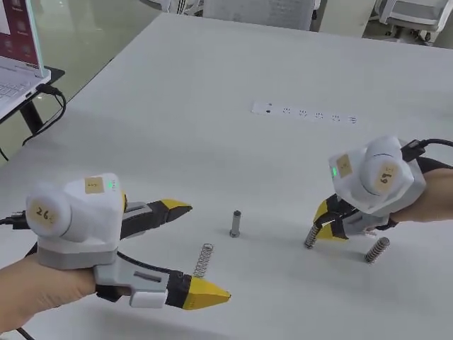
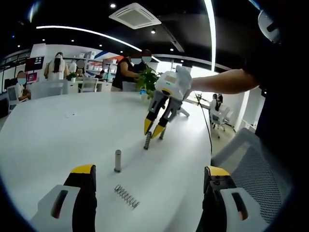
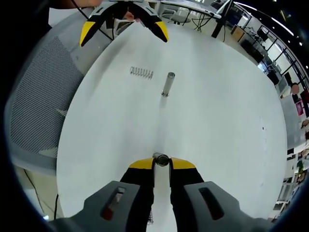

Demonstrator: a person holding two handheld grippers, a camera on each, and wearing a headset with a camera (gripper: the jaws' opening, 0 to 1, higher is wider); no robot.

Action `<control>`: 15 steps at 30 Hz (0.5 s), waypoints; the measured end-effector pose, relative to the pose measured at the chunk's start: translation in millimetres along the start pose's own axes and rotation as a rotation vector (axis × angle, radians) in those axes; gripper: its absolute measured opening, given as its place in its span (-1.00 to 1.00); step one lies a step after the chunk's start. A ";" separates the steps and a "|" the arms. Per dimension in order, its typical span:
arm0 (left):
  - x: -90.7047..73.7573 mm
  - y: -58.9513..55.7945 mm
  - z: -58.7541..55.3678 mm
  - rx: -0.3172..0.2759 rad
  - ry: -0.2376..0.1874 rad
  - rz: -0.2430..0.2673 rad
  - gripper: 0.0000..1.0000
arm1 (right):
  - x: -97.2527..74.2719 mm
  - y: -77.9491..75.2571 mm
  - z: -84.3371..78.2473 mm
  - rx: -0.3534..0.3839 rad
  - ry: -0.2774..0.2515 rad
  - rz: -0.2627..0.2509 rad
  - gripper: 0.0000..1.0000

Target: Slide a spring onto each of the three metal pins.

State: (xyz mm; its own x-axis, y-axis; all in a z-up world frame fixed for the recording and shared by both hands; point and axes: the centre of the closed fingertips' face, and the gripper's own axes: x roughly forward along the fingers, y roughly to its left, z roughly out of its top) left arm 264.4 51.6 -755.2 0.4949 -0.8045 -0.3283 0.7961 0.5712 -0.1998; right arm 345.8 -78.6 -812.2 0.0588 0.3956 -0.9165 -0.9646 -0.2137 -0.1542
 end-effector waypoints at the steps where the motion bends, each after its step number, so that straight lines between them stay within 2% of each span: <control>1: -0.1 0.1 0.2 0.000 -0.001 0.000 0.78 | 0.4 0.4 -0.2 0.004 0.000 0.002 -0.81; 8: -0.9 0.7 1.0 -0.001 -0.003 0.004 0.79 | -0.6 -0.3 1.7 0.014 -0.020 -0.005 -0.71; 15: -0.7 0.1 2.0 0.002 -0.001 0.002 0.79 | -6.7 -6.2 5.5 0.076 -0.081 -0.037 -0.62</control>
State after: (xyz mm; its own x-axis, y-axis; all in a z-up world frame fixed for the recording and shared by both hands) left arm 264.8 51.8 -753.1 0.4970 -0.8032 -0.3283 0.7957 0.5728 -0.1968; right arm 350.0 -75.0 -803.0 0.0766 0.4730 -0.8777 -0.9791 -0.1306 -0.1558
